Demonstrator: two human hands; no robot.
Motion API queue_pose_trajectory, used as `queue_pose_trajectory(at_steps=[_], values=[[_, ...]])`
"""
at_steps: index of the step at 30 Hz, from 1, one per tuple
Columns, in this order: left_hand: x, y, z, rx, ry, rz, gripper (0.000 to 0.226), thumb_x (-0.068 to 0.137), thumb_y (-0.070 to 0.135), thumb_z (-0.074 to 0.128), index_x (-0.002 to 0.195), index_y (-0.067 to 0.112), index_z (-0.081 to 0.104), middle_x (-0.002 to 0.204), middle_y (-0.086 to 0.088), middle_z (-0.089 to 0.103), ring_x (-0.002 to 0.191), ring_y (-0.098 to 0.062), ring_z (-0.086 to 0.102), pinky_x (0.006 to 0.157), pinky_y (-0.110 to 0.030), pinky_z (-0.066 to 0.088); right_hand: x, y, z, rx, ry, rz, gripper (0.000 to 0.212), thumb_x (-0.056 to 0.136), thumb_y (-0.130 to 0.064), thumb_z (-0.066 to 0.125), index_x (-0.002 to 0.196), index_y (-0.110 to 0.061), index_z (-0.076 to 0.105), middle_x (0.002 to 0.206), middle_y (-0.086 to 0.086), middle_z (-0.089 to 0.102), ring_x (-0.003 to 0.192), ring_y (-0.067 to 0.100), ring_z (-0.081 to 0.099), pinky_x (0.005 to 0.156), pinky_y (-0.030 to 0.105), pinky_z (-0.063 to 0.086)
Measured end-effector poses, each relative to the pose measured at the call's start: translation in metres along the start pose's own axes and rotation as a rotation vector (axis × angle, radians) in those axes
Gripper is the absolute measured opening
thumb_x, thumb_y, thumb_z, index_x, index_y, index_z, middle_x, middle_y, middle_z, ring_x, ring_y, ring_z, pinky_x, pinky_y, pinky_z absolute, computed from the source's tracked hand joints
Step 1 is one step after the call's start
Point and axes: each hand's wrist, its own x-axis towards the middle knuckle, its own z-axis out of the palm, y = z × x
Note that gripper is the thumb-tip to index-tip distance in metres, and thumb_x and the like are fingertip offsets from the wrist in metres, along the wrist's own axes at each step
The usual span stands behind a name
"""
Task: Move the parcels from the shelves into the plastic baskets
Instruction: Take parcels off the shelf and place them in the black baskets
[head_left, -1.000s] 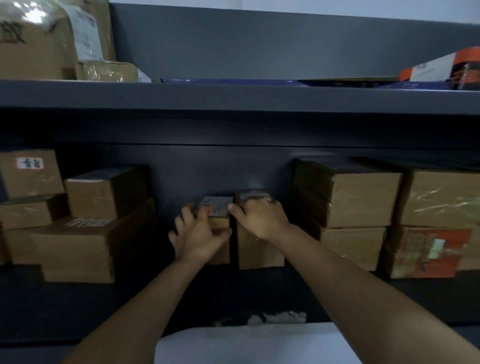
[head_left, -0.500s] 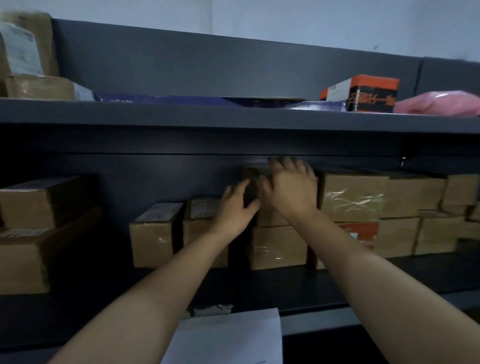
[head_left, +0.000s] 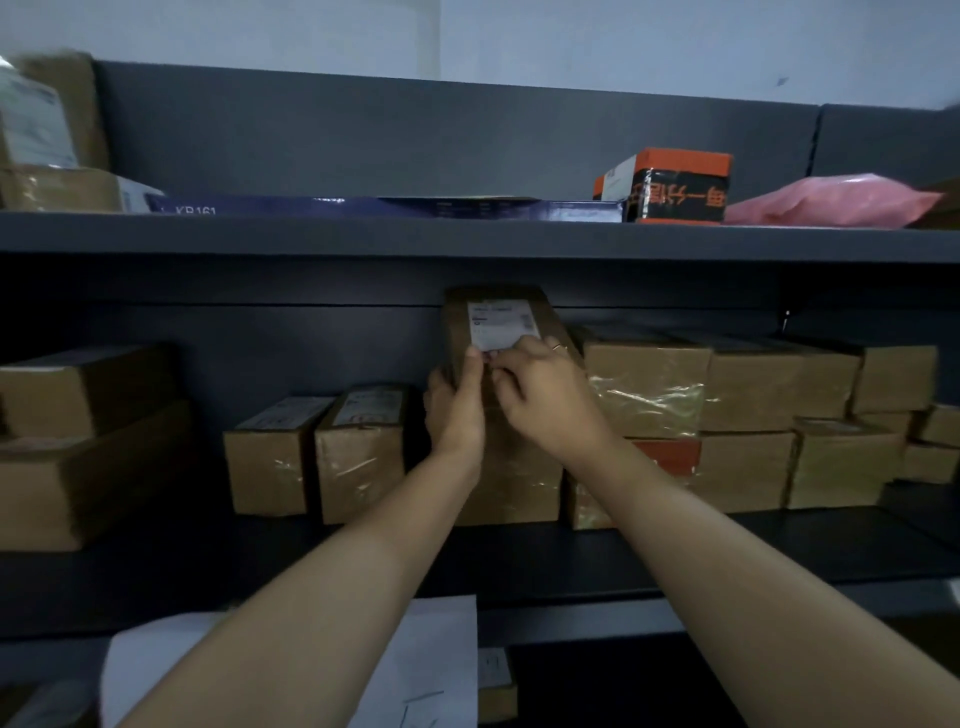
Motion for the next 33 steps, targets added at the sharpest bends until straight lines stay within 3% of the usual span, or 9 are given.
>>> queue_pose_trajectory(at_steps=[5,8,11,15,19,22,26,28,33], values=[[0.003,0.000,0.002,0.007,0.049,-0.064,0.069,0.062,0.059,0.053,0.117,0.018,0.062,0.122,-0.012,0.059,0.108,-0.033,0.057,0.098,-0.049,0.046,-0.011,0.009,-0.003,0.066,0.100,0.020,0.023,0.089,-0.005,0.055,0.108,-0.007,0.068,0.112,0.014,0.062,0.106,0.033,0.055,0.090,0.038,0.046],[-0.002,0.005,0.001,-0.016,-0.001,-0.095,0.042,0.076,0.047,0.059,0.106,0.017,0.061,0.108,-0.014,0.066,0.098,-0.032,0.063,0.092,-0.049,0.051,-0.017,0.024,-0.007,0.078,0.164,0.383,0.035,0.093,-0.022,0.057,0.127,-0.011,0.056,0.133,0.014,0.047,0.121,0.033,0.046,0.100,0.039,0.041],[-0.007,-0.003,0.000,-0.059,-0.034,-0.136,0.041,0.080,0.048,0.060,0.108,0.018,0.061,0.106,-0.012,0.067,0.098,-0.031,0.064,0.092,-0.050,0.051,-0.020,0.037,-0.006,0.357,0.118,0.659,0.044,0.092,-0.036,0.060,0.125,-0.008,0.054,0.131,0.014,0.050,0.110,0.031,0.056,0.090,0.036,0.049],[-0.018,-0.006,-0.004,-0.118,-0.053,-0.129,0.049,0.074,0.054,0.062,0.111,0.022,0.064,0.107,-0.009,0.069,0.098,-0.028,0.066,0.093,-0.050,0.051,-0.022,0.037,0.000,0.527,0.155,0.642,0.041,0.092,-0.037,0.058,0.121,-0.007,0.061,0.112,0.013,0.065,0.102,0.030,0.062,0.087,0.040,0.052],[-0.024,-0.001,-0.023,-0.179,-0.016,-0.065,0.040,0.086,0.046,0.059,0.122,0.032,0.049,0.110,0.001,0.061,0.094,-0.014,0.058,0.074,-0.033,0.048,-0.020,0.030,0.004,0.748,0.163,0.562,0.054,0.086,-0.049,0.046,0.126,-0.015,0.061,0.120,0.010,0.063,0.111,0.025,0.059,0.097,0.044,0.048],[-0.024,0.001,-0.044,-0.259,0.058,-0.093,0.047,0.079,0.048,0.065,0.121,0.035,0.051,0.116,-0.001,0.060,0.103,-0.020,0.058,0.087,-0.040,0.050,-0.021,0.024,0.012,0.972,0.074,0.518,0.034,0.099,-0.035,0.041,0.108,-0.017,0.068,0.111,0.010,0.067,0.107,0.024,0.061,0.100,0.044,0.045],[-0.026,-0.002,-0.065,-0.186,0.235,-0.063,0.043,0.060,0.061,0.065,0.096,0.039,0.059,0.112,0.001,0.062,0.103,-0.022,0.059,0.094,-0.046,0.049,-0.024,0.029,0.044,0.291,-0.300,0.301,0.036,0.099,-0.024,0.043,0.127,-0.004,0.056,0.130,0.017,0.052,0.117,0.032,0.052,0.100,0.042,0.042],[-0.029,-0.004,-0.072,-0.174,0.277,-0.043,0.044,0.063,0.062,0.062,0.101,0.039,0.057,0.117,0.000,0.059,0.106,-0.023,0.057,0.098,-0.048,0.045,-0.026,0.030,0.059,-0.050,-0.499,0.175,0.051,0.095,-0.028,0.047,0.141,-0.009,0.042,0.143,0.016,0.043,0.130,0.033,0.042,0.111,0.043,0.031],[-0.032,-0.009,-0.086,-0.204,0.359,-0.078,0.033,0.065,0.065,0.058,0.083,0.038,0.055,0.120,-0.002,0.058,0.108,-0.024,0.056,0.098,-0.048,0.045,-0.036,0.028,0.061,-0.218,-0.477,0.066,0.062,0.088,-0.025,0.053,0.146,-0.015,0.035,0.148,0.009,0.041,0.136,0.028,0.036,0.117,0.045,0.018]])
